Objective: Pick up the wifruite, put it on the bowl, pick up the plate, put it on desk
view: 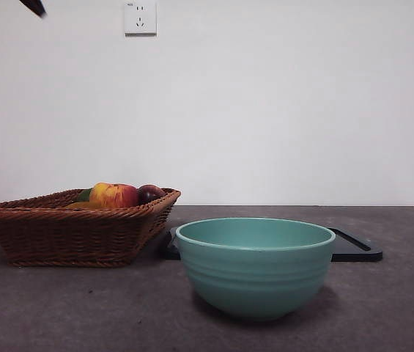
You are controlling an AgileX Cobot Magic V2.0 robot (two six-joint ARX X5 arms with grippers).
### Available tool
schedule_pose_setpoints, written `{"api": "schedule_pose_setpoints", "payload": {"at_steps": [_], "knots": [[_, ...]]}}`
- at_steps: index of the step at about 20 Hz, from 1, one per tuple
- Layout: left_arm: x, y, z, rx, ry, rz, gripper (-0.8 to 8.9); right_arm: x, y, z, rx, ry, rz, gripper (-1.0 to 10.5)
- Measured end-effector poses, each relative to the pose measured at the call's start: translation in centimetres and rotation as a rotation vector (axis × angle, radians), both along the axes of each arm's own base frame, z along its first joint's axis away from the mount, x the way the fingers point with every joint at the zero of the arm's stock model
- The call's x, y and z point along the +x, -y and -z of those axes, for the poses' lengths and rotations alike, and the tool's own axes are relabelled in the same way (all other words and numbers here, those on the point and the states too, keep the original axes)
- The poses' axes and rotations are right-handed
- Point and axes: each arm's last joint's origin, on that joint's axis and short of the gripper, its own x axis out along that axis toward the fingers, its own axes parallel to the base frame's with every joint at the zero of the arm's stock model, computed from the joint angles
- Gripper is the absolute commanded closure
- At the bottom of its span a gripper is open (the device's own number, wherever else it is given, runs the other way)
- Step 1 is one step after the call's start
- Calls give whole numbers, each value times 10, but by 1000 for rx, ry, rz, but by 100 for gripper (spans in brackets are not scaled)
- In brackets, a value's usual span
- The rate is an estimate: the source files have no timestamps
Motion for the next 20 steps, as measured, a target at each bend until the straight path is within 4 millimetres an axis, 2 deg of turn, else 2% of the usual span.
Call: {"api": "schedule_pose_setpoints", "payload": {"at_steps": [5,9,15,20], "knots": [[53,30,18,114,-76,-10,380,0,0,0,0,0,0,545],[84,48,43,191,-136,-22,380,0,0,0,0,0,0,545],[114,66,90,265,-239,-12,380,0,0,0,0,0,0,545],[127,74,116,322,-276,-27,380,0,0,0,0,0,0,545]]}}
